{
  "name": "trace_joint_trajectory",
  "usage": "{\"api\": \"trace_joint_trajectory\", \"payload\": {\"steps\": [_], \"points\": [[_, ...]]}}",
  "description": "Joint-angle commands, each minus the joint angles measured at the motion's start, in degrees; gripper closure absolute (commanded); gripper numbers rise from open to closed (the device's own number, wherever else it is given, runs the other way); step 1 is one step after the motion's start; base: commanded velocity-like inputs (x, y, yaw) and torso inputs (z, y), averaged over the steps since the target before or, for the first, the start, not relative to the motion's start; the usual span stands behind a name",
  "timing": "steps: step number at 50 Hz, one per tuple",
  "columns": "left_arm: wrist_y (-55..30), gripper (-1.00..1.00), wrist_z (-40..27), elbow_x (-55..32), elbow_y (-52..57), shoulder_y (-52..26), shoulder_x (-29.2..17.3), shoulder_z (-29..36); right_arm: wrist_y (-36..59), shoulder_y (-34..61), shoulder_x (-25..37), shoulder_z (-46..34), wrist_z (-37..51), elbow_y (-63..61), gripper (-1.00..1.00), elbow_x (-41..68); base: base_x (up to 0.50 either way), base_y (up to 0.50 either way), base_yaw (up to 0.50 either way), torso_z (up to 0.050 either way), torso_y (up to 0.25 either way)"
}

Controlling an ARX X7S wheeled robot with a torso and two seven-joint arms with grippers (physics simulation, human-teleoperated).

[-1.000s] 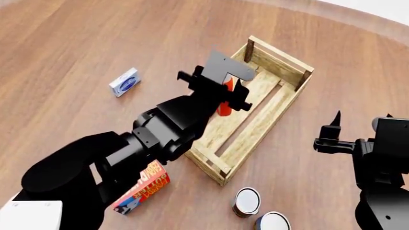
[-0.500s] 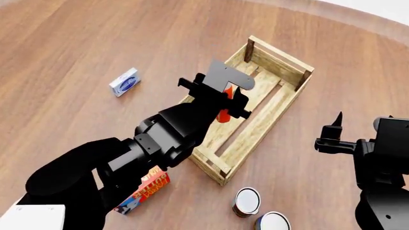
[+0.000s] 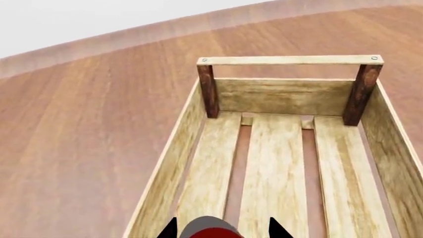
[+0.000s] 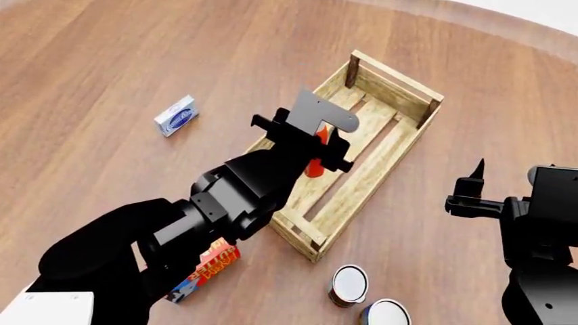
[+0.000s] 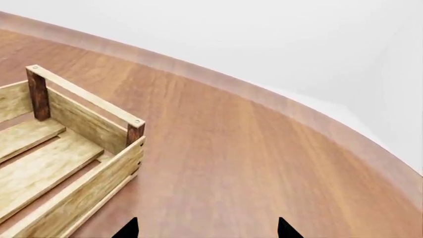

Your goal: Pick up the ketchup, and put it in the wooden tray.

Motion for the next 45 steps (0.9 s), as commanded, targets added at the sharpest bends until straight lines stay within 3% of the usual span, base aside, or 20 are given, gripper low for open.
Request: {"api": "trace_joint_trajectory", "payload": {"steps": [1,34,45], "points": [[0.1,-1.00,0.1,0.4,0.0,0.2,0.1,-0.5,0.2,0.0,0.0,0.0,0.2,0.0,-1.00,0.1,0.00,0.00,0.00,0.000,0.000],[-1.2,-1.00,1.3,-1.4,-0.2,-0.6,0.1,-0.4,-0.2,0.0,0.4,-0.3,0.2,0.1,-1.00,0.4,0.00,0.00,0.00,0.000,0.000],[-2.4,-1.00,1.6,-2.1,0.3,-1.4,0.1,-0.3,-1.3,-0.2,0.4,-0.4,0.0,0.3,-1.00,0.3,0.00,0.00,0.00,-0.015,0.150]]}}
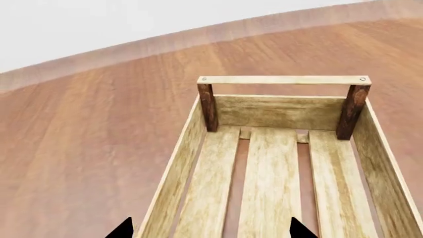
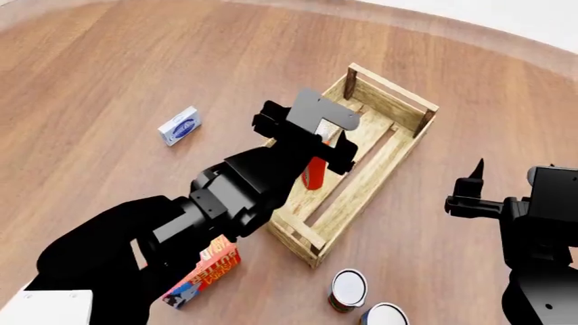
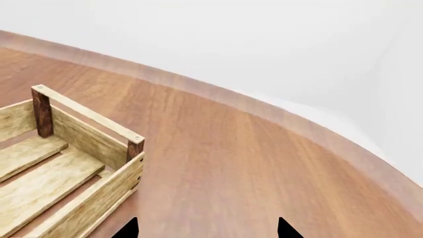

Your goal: Pick up the ketchup, and put it in the wooden tray.

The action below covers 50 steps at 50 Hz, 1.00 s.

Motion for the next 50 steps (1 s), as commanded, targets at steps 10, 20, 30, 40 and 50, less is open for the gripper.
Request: {"api": "trace_joint_trajectory", "payload": {"steps": [10,20,30,40,50], "points": [[-1.4,-1.00,1.2,-2.0,1.4,-1.2,0.0,0.1,-1.9,-0.3,0.1,-0.2,0.0,0.3,-1.00,-0.4,0.00,0.00,0.00,-0.016,0.156],[-1.2,-1.00,1.4,-3.8,1.8,-2.3,0.0,0.1,-2.6,-0.4,0.2,-0.4,0.0,0.4,-1.00,-0.5,0.00,0.00,0.00,-0.016,0.156],[5.3,-1.00,3.1,-8.8,0.8,-5.7,0.0,0.3,-4.3,-0.7,0.4,-0.6,-0.5,0.7,-1.00,-0.7,0.00,0.00,0.00,-0.016,0.148],[16.1,-1.00,3.2,-11.1,2.5,-5.7,-3.2,-1.2,-5.6,-0.9,0.7,-0.9,-1.3,1.0,-1.00,-0.5,0.00,0.00,0.00,-0.016,0.113],[24.9,-1.00,-12.7,-5.9,30.9,-0.6,-22.8,-1.7,-4.0,-1.8,2.0,-1.4,-1.8,-2.2,-1.00,-0.2,0.00,0.00,0.00,-0.016,0.078]]}}
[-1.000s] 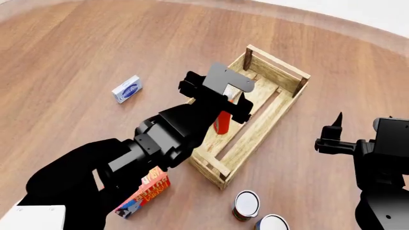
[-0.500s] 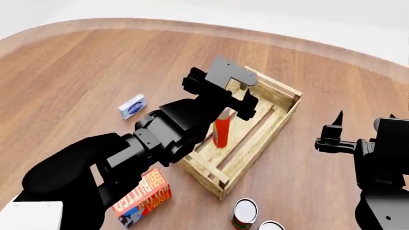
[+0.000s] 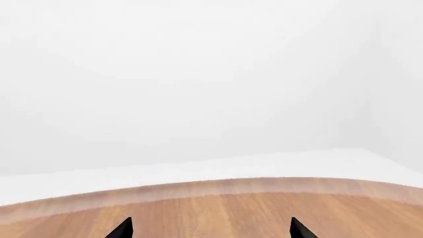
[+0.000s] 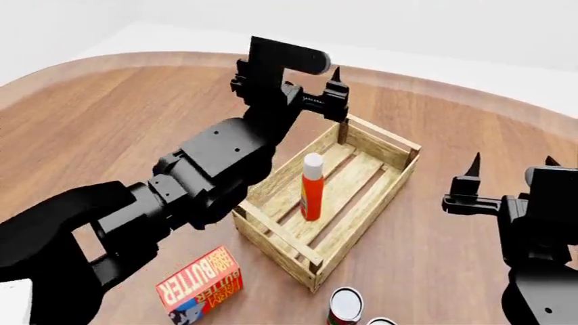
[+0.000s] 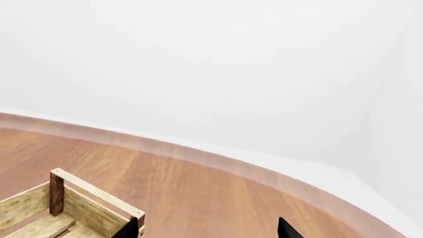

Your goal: Pick up the ketchup, and put it in the wooden tray.

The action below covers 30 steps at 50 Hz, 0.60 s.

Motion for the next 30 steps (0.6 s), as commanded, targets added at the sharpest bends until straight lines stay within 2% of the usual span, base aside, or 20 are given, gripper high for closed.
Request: {"api": "trace_joint_trajectory", "payload": {"steps": [1,4,7,12,20,30], "points": [[9.0,-1.00,-10.5,2.2,18.9,3.5,-14.0,-0.8,2.7,-1.3,1.0,0.4,-0.1,-4.6,-1.00,1.2,0.00,0.00,0.00,-0.016,0.055],[10.8,-1.00,-13.7,2.6,25.2,6.3,-19.5,-0.9,1.3,1.0,-1.2,-4.6,0.9,-3.9,-1.00,-0.8,0.00,0.00,0.00,0.000,0.000],[12.9,-1.00,-17.6,4.5,30.9,9.2,-24.7,-0.5,-1.9,-3.9,-1.4,-3.2,0.4,-8.9,-1.00,0.1,0.00,0.00,0.00,0.000,0.000],[15.3,-1.00,-21.7,6.0,35.8,13.9,-30.7,0.4,-2.4,-9.8,-0.5,-1.5,-0.7,-15.4,-1.00,2.0,0.00,0.00,0.00,0.000,0.000],[18.6,-1.00,-27.2,9.7,37.7,19.3,-35.9,1.1,-2.8,-4.0,-2.9,-10.7,-1.0,-10.7,-1.00,-1.3,0.00,0.00,0.00,0.000,0.000],[22.4,-1.00,-32.2,14.5,41.2,23.1,-41.1,0.9,-7.2,1.2,-6.7,-18.0,-1.6,-2.8,-1.00,-4.7,0.00,0.00,0.00,0.000,0.000]]}}
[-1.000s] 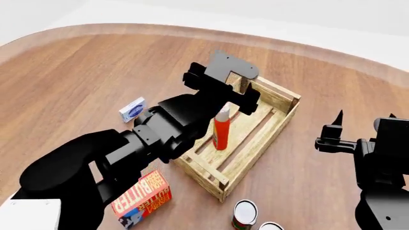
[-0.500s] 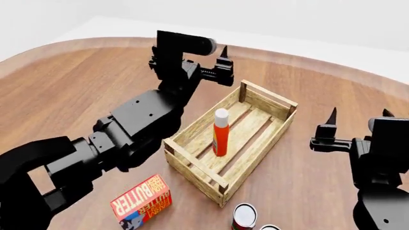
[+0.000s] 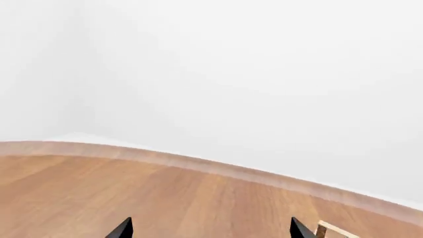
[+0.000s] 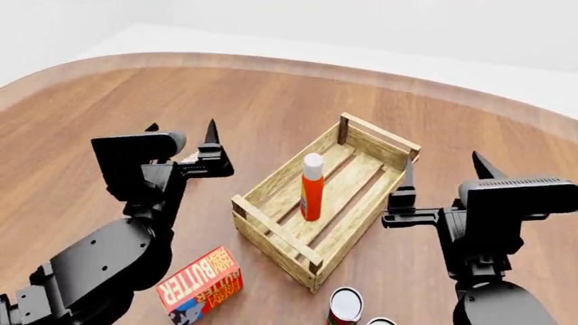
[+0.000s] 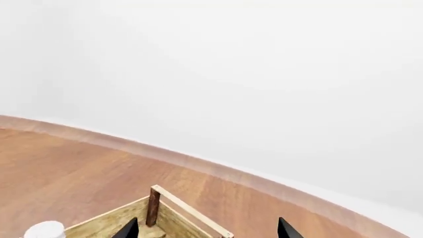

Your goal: Pick up the ketchup, and put it in the wooden tray.

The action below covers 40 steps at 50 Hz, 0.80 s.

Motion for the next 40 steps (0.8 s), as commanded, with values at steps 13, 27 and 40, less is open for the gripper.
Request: {"api": "trace_joint_trajectory", "payload": {"steps": [13,27,40], "points": [[8.3,-1.00,-11.0,8.8,6.2,9.0,-11.2,-0.6,-7.4,6.2,-5.6,-11.7,-1.6,11.0,-1.00,-4.6,0.00,0.00,0.00,0.000,0.000],[9.8,-1.00,-13.9,10.3,6.5,11.4,-13.8,-1.2,-10.9,7.6,-7.0,-14.0,-3.4,15.5,-1.00,-4.4,0.00,0.00,0.00,0.000,0.000],[9.8,-1.00,-14.2,10.8,7.1,12.2,-14.1,-1.3,-11.6,7.4,-7.0,-14.1,-2.9,16.2,-1.00,-4.4,0.00,0.00,0.00,0.000,0.000]]}}
